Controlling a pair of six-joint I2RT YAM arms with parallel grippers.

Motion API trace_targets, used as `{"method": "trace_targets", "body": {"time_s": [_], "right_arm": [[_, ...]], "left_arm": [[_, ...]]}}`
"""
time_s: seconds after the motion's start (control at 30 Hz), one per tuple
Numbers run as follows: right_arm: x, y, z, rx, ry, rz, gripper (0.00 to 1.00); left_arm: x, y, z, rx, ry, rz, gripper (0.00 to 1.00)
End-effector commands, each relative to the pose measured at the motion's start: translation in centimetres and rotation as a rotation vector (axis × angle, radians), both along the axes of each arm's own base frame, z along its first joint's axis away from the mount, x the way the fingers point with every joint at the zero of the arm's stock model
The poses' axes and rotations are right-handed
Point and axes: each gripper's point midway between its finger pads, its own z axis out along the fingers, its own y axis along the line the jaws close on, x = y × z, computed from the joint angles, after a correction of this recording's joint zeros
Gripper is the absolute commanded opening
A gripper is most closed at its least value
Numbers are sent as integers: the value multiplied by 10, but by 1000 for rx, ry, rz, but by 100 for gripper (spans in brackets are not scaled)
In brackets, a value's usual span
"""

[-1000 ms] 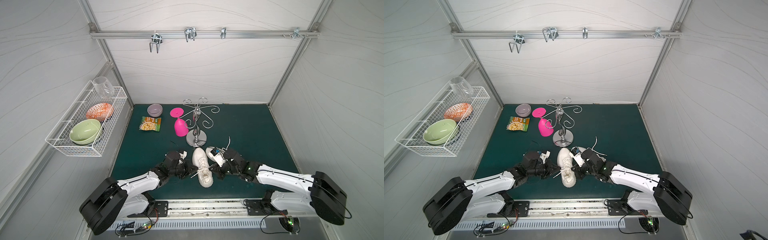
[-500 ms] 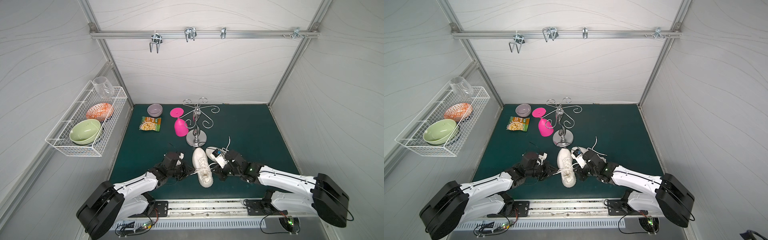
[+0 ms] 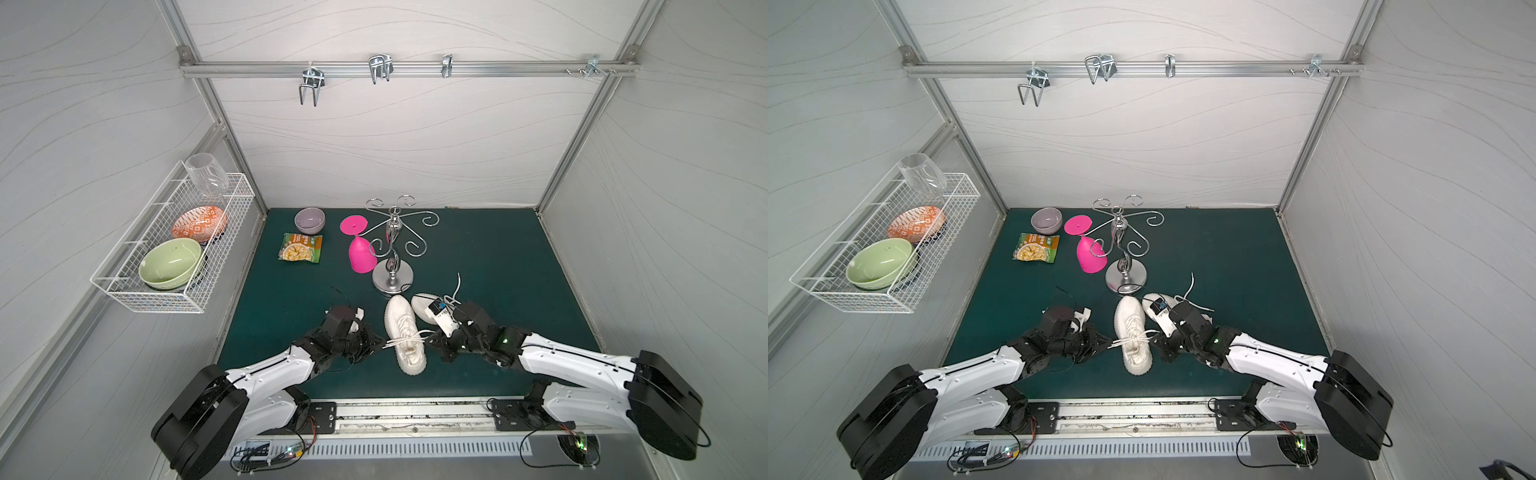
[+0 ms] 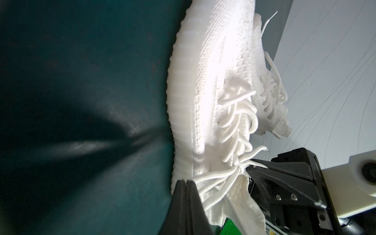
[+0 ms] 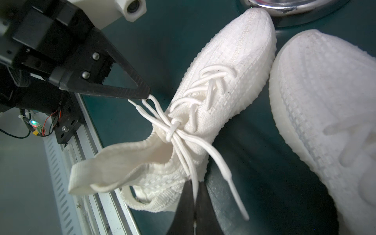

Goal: Tie the shoes
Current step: Tie the shoelace on the shoe.

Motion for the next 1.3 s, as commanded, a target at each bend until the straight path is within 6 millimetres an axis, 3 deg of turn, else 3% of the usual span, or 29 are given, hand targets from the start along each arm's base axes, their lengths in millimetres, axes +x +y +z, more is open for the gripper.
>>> {"method": "trace_targets", "body": {"time_s": [0.0, 0.23, 0.4, 0.5, 0.6, 0.77, 0.87, 1.0, 1.1, 1.2, 1.27], "right_arm": [[0, -15, -13, -51, 27, -46, 0], [-1, -16, -16, -51, 34, -46, 0], [-2, -10, -7, -10, 25, -18, 0], [-2, -7, 4, 19, 11, -8, 26], [0, -7, 16, 35, -11, -12, 47], [2, -16, 35, 42, -46, -46, 71], [7, -27, 58, 61, -92, -92, 84], [29, -55, 93, 77, -143, -230, 92], [52, -82, 105, 60, -102, -334, 95], [73, -106, 98, 46, 29, -419, 96], [83, -116, 83, 65, 141, -452, 96]], "left_arm": [[-2, 16, -15, 71, 23, 32, 0], [-3, 18, -18, 76, 27, 33, 0], [1, 13, -8, 58, -8, 10, 0], [4, 10, 2, 42, -42, -1, 0], [6, 9, 14, 39, -89, -16, 20], [8, 13, 27, 74, -161, -41, 41], [11, 12, 44, 68, -250, -66, 52], [20, 12, 80, 129, -419, -143, 68], [27, 7, 111, 183, -557, -212, 72], [28, -11, 136, 201, -669, -282, 73], [25, -27, 142, 216, -711, -330, 73]]}}
